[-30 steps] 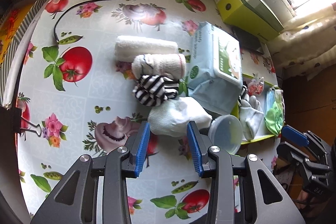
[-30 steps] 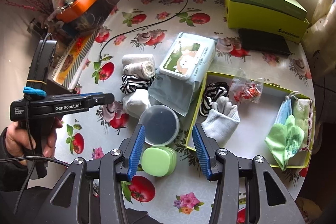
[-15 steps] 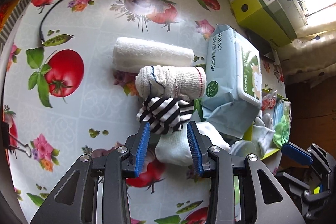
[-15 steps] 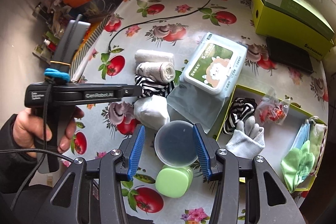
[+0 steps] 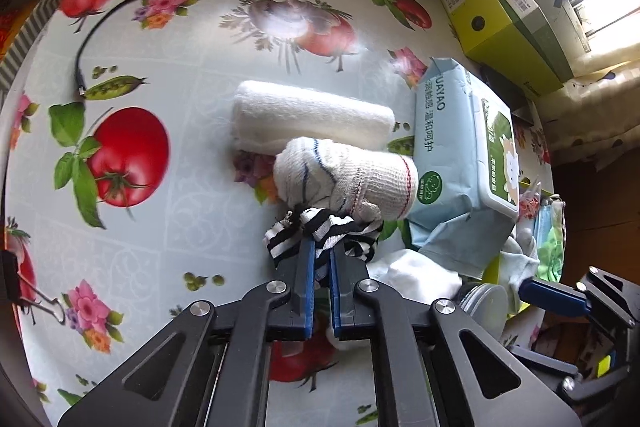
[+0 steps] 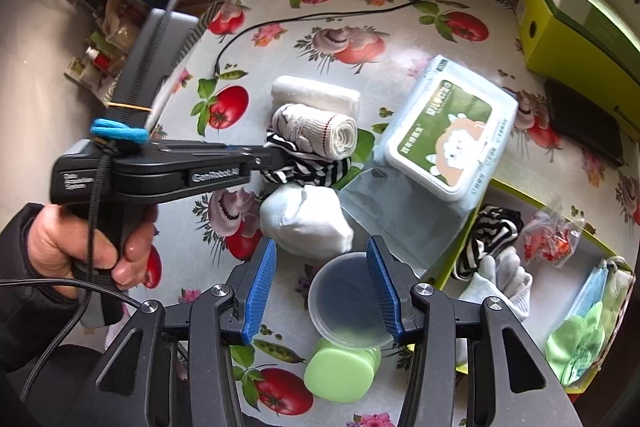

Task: Organize soft objects
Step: 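Grasp the white sock with the right tool while the left tool lifts the striped sock, then carry the white sock with the right tool while the left tool carries the striped sock to the tray, then lower both socks into the tray and open both tools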

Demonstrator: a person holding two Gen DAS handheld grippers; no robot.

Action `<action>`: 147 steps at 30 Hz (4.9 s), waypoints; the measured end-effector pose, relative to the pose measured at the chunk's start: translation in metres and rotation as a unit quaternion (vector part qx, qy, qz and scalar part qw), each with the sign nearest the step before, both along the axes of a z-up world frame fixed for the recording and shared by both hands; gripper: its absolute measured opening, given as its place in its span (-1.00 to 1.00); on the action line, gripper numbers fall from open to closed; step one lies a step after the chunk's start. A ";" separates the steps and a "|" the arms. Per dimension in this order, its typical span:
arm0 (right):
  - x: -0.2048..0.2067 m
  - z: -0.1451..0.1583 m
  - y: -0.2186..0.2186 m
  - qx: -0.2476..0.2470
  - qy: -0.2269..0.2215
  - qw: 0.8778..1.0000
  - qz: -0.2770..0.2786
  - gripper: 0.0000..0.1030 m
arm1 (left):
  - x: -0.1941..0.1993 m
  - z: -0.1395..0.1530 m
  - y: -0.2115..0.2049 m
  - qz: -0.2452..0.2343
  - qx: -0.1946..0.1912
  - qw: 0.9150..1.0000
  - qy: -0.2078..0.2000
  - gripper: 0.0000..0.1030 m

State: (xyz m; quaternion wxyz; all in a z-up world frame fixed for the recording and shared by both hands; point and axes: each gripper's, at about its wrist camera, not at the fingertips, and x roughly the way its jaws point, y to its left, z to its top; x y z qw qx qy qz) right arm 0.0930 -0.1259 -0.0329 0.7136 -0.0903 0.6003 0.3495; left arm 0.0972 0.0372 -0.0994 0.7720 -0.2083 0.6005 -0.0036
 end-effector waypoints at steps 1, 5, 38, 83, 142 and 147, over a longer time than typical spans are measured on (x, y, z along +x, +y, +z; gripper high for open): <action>0.001 -0.003 0.004 -0.002 0.003 1.000 0.007 -0.10 | -0.003 0.002 0.004 0.004 0.001 1.000 -0.001 -0.89; 0.003 -0.016 0.024 -0.018 0.008 0.999 0.043 -0.10 | -0.019 0.007 0.021 0.023 -0.003 1.000 -0.006 -0.89; -0.006 0.019 0.042 0.011 -0.043 0.998 0.045 -0.90 | -0.064 0.059 0.042 0.049 0.002 0.997 -0.057 -0.89; -0.004 0.053 -0.192 0.036 -0.085 0.973 -0.212 -0.90 | -0.004 0.135 -0.126 -0.130 0.018 0.984 -0.117 -0.89; -0.001 -0.031 -0.281 0.043 0.001 0.943 -0.329 -0.51 | 0.096 0.025 -0.316 -0.315 0.015 0.949 -0.013 -0.89; 0.002 -0.034 -0.283 0.042 0.002 0.943 -0.331 -0.51 | 0.107 0.007 -0.323 -0.313 0.017 0.950 -0.004 -0.89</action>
